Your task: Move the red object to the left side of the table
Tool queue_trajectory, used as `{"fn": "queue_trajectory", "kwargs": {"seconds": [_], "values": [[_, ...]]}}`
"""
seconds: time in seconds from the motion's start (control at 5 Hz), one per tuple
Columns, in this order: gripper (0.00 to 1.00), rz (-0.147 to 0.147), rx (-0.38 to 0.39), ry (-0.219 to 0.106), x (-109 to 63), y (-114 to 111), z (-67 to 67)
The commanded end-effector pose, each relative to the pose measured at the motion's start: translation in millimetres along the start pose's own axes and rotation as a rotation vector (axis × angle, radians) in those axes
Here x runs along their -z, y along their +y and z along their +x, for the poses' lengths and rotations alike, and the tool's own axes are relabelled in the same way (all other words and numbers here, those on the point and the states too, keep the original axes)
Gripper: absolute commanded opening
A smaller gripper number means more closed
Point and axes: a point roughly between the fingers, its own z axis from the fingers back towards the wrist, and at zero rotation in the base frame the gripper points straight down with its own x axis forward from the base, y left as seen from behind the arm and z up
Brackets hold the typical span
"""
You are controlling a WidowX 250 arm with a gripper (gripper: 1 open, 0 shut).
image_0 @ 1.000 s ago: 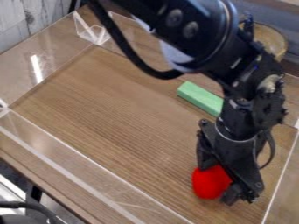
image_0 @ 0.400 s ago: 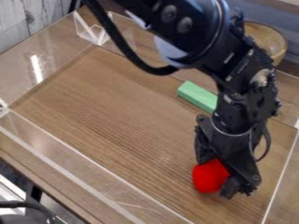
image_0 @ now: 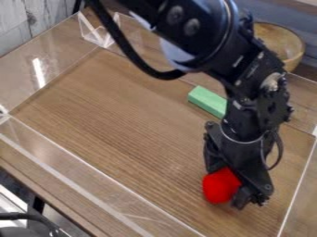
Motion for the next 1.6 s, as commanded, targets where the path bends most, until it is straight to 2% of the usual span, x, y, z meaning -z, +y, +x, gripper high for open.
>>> {"fn": "queue_trajectory", "kwargs": {"seconds": [0.0,0.6,0.8,1.2,1.4], "values": [[1.0,-0.001,-0.008,-0.044,-8.5,2.9,6.6],[1.0,-0.006,-0.025,-0.045,-6.5,6.0,7.1],[0.0,-0.009,-0.029,-0.044,-2.9,7.8,7.4],[0.0,-0.026,-0.064,-0.058,-24.9,16.0,6.6],[0.0,-0.012,-0.102,-0.074,-46.9,32.0,7.5]]}}
